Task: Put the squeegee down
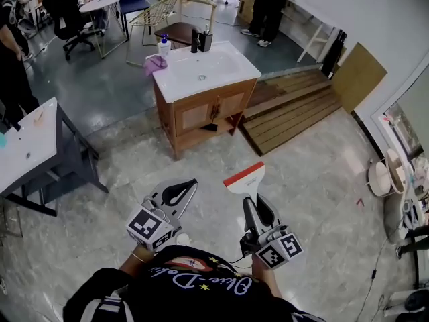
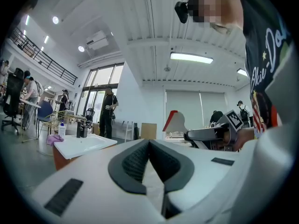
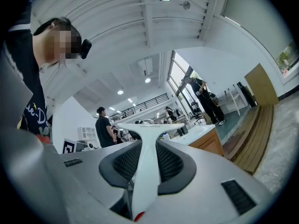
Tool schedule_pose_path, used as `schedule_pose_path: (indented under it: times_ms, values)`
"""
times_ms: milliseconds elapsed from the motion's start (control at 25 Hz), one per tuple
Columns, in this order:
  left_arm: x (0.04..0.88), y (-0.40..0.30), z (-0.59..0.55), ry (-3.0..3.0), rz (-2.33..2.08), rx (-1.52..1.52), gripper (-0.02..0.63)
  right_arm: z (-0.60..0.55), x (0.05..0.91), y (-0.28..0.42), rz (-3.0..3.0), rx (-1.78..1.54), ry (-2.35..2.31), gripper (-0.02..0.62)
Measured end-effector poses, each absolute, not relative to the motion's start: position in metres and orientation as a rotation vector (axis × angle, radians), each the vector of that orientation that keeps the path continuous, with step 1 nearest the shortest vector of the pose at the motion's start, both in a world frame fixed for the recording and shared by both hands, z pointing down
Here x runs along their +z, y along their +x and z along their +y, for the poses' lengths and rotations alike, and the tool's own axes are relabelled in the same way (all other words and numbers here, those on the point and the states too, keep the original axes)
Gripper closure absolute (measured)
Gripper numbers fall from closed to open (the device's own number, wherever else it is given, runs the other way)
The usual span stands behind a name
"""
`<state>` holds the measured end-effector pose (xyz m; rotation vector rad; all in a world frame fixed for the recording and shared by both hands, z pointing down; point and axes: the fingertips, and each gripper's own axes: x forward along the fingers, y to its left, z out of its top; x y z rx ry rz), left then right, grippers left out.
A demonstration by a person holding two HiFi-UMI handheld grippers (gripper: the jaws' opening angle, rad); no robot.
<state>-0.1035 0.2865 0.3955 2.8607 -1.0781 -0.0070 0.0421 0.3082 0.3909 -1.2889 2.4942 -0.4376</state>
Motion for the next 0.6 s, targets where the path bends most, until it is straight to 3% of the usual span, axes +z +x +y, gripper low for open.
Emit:
schedule_pose_path:
  times_ms: [600]
  values:
    - [0.401,-0.149,0.268,2.834,-1.092,-0.06,0.609,0.289,0.393,0.004,2.474,-0.479,-1.317,0.488]
